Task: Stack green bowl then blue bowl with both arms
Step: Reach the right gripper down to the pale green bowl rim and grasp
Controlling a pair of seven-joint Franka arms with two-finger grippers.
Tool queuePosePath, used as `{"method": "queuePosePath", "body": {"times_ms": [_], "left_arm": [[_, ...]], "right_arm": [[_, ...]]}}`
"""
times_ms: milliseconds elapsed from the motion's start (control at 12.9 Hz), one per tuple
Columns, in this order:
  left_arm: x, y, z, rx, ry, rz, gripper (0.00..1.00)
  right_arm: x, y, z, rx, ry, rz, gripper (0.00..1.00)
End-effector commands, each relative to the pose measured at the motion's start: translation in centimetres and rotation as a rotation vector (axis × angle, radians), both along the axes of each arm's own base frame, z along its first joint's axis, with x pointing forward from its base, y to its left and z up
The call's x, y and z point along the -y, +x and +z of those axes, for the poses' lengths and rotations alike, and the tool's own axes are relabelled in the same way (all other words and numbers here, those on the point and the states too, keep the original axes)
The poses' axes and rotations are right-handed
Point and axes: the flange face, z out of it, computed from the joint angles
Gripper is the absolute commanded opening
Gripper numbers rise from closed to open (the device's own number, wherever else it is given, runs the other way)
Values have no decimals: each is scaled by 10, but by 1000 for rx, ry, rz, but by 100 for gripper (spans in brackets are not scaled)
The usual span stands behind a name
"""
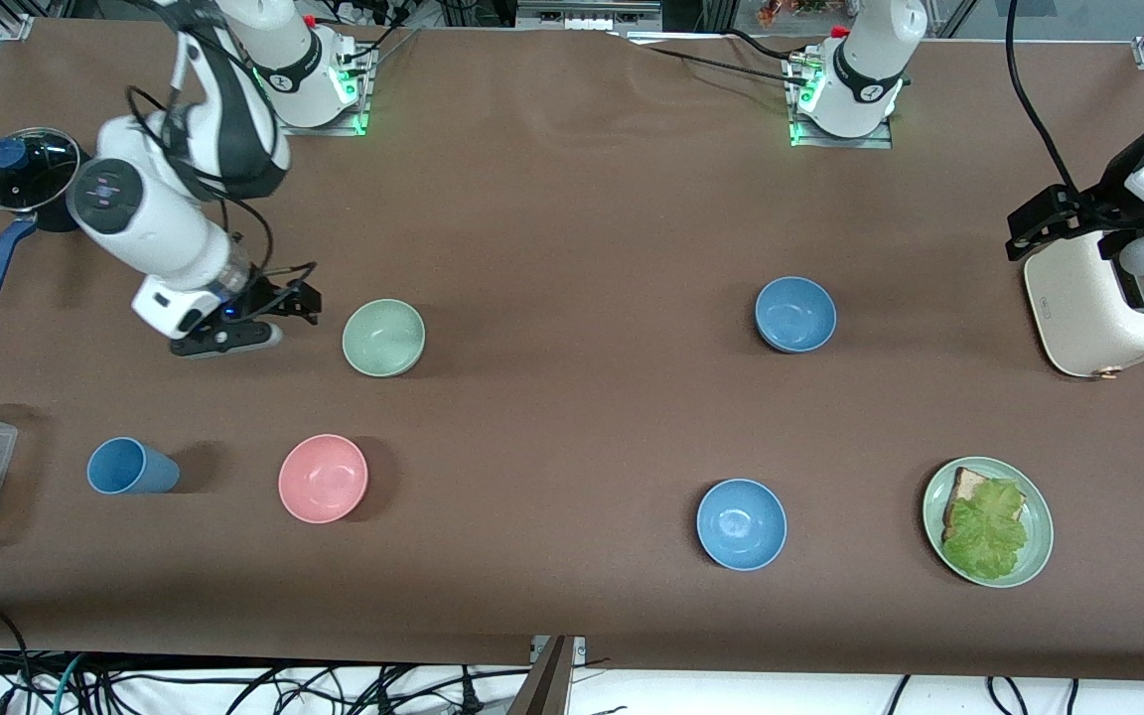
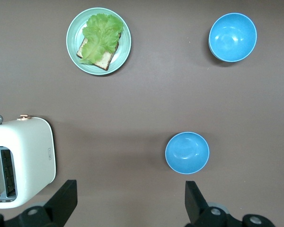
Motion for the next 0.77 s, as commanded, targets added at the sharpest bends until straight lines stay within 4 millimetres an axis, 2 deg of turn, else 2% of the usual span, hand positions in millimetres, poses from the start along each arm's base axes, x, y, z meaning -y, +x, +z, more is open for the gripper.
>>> {"method": "queuePosePath", "body": {"times_ms": [0, 77, 232, 386, 541, 695], "left_arm": [[0, 3, 5, -4, 24, -5, 100], [0, 3, 5, -4, 24, -6, 100], [-1, 3, 5, -4, 24, -5, 100], [0, 3, 5, -4, 24, -5, 100], [0, 3, 5, -6, 24, -7, 100], [-4, 3, 5, -4, 24, 0, 100]], "right_arm": [[-25, -12, -38, 25, 22, -47, 99], [-35, -17, -52, 38, 30, -56, 99], [-39, -20, -72, 49, 37, -50, 99], [-38, -19, -76, 49, 36, -52, 96], [-38, -19, -87, 49, 37, -54, 84], [-37, -20, -100, 44, 38, -75, 63]]}}
